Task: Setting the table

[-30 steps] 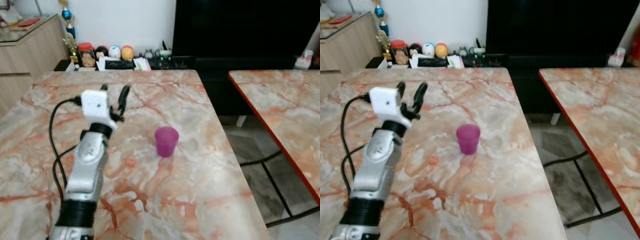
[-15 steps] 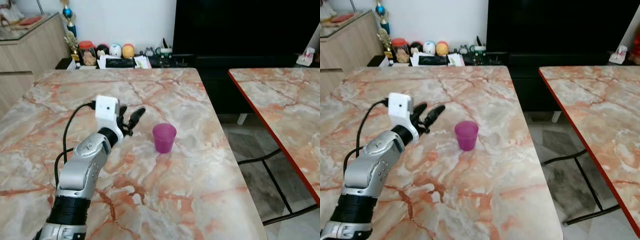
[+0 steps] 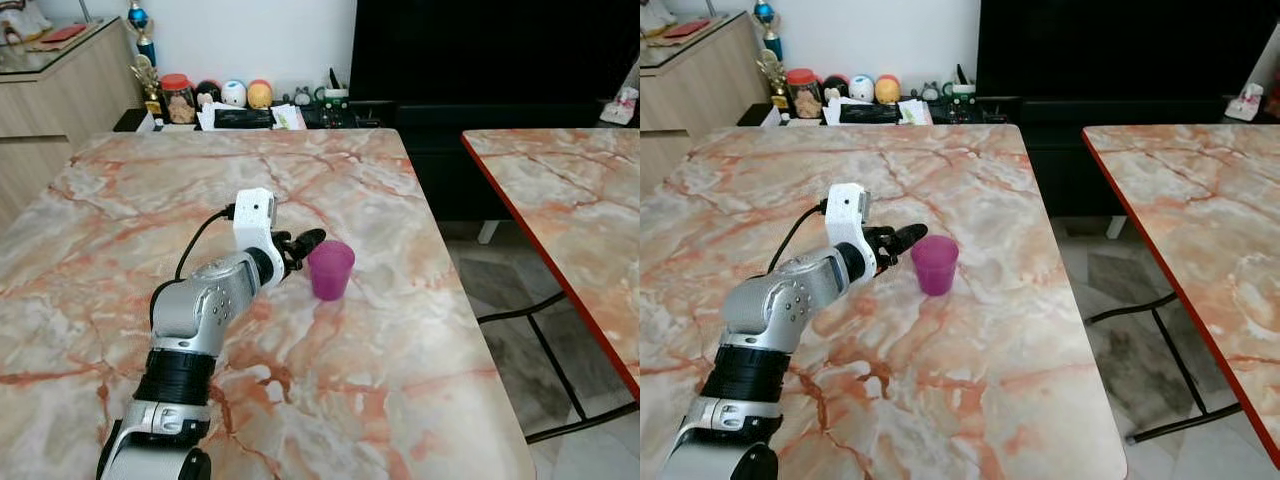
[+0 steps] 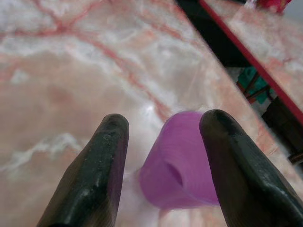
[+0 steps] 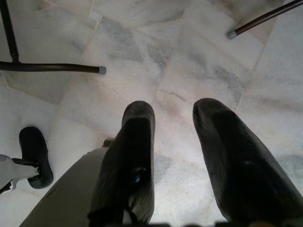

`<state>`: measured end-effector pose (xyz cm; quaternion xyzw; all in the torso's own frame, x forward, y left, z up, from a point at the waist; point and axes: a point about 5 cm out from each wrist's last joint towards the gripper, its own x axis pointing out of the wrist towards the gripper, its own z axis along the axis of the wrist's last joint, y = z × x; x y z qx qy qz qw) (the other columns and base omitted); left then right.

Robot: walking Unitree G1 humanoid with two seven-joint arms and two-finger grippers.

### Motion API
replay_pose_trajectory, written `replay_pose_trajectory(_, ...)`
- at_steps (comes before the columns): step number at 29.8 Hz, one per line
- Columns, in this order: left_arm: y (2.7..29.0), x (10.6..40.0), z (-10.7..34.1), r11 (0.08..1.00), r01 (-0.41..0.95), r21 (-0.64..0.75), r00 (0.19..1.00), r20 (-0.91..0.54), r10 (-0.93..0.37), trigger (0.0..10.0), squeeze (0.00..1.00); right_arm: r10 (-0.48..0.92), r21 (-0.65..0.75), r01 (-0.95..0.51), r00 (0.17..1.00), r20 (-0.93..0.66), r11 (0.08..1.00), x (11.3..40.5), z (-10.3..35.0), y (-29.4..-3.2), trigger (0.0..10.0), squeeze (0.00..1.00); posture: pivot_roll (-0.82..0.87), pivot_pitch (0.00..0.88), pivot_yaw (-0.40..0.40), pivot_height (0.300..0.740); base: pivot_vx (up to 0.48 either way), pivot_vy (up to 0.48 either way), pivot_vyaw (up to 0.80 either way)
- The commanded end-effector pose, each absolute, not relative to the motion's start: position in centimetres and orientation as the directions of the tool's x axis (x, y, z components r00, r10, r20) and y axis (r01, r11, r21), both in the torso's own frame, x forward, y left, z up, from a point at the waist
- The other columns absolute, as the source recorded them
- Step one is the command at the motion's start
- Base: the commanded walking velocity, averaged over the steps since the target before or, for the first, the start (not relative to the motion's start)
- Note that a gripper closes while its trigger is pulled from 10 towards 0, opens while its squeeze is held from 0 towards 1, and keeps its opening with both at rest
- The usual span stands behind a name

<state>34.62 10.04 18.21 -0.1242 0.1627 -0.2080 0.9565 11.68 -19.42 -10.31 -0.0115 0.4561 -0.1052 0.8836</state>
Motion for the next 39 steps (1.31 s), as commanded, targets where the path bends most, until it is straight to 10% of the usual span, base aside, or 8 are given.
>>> replay_pose_trajectory(1,9.9,34.8,18.5,0.886,0.358,-0.294,0.853,-0.284,-0.438,10.0,0.00,-0.200,-0.118,0.179,0.569,-0.798,0.977,11.8,-10.3,-19.5,10.0,0.00,0.10,0.000,-0.011,0.736,0.000,0.000,0.00)
replay_pose_trajectory(39,7.9,34.8,17.2,0.891,0.360,-0.276,0.828,-0.346,-0.442,10.0,0.00,-0.195,-0.113,0.181,0.544,-0.816,0.977,11.0,-10.5,-19.3,10.0,0.00,0.10,0.000,-0.006,0.736,0.000,0.000,0.00)
